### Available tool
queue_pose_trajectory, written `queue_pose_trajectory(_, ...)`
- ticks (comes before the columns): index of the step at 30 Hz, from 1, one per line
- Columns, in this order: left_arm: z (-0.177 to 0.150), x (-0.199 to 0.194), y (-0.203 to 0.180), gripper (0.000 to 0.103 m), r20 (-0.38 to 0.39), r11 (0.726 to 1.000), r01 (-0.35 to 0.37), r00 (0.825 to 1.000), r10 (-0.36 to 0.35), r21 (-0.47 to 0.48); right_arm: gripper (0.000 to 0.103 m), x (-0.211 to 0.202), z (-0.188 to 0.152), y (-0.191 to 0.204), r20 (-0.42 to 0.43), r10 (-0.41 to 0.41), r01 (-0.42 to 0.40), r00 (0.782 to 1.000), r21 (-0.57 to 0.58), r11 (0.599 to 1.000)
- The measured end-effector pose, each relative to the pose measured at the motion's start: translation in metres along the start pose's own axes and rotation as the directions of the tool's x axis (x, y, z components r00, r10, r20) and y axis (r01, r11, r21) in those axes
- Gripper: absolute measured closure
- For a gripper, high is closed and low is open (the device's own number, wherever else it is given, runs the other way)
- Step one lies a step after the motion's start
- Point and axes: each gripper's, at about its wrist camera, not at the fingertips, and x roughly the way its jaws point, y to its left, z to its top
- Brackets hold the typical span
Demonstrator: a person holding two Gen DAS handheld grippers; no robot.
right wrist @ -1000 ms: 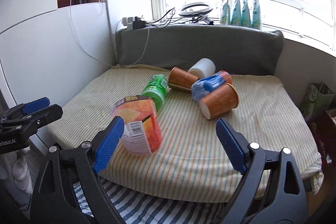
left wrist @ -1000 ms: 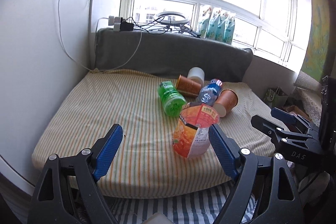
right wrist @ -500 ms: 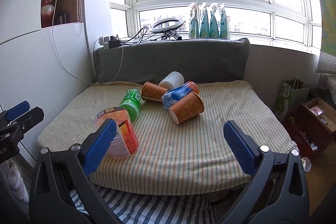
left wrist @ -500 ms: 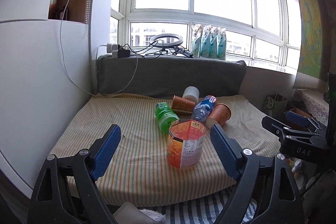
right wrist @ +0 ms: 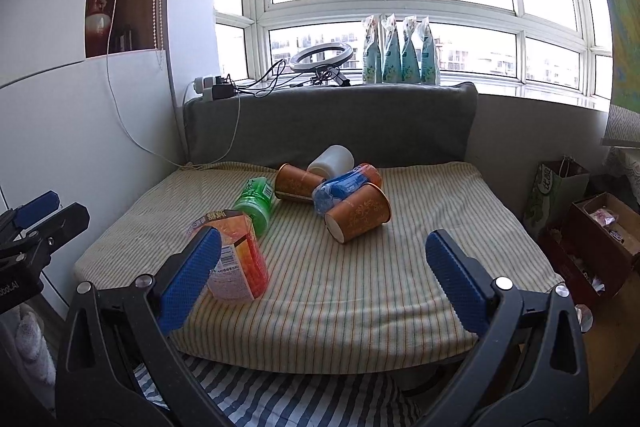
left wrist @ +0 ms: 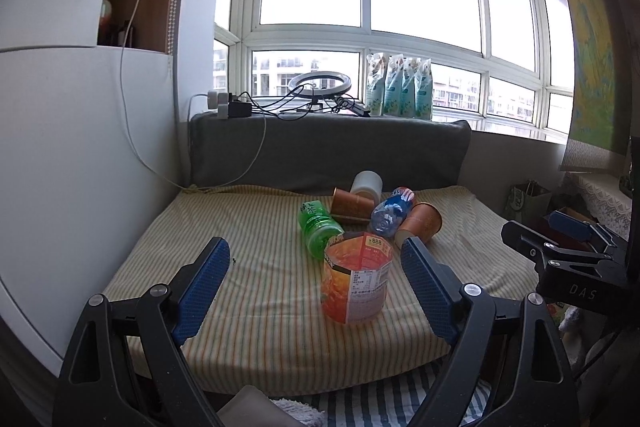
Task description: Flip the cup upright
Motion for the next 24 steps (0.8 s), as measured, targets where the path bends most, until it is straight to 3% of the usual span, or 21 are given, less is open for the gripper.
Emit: queue_pose_trajectory(24,0.0012,0.0039,-0.0007,0.015,-0.012,1.0,0.001,1.0,-0.001,-0.006,0.0,0.004,0.002,-0.0019,-0.002,0.011,-0.011,1.0,0.008,1.0)
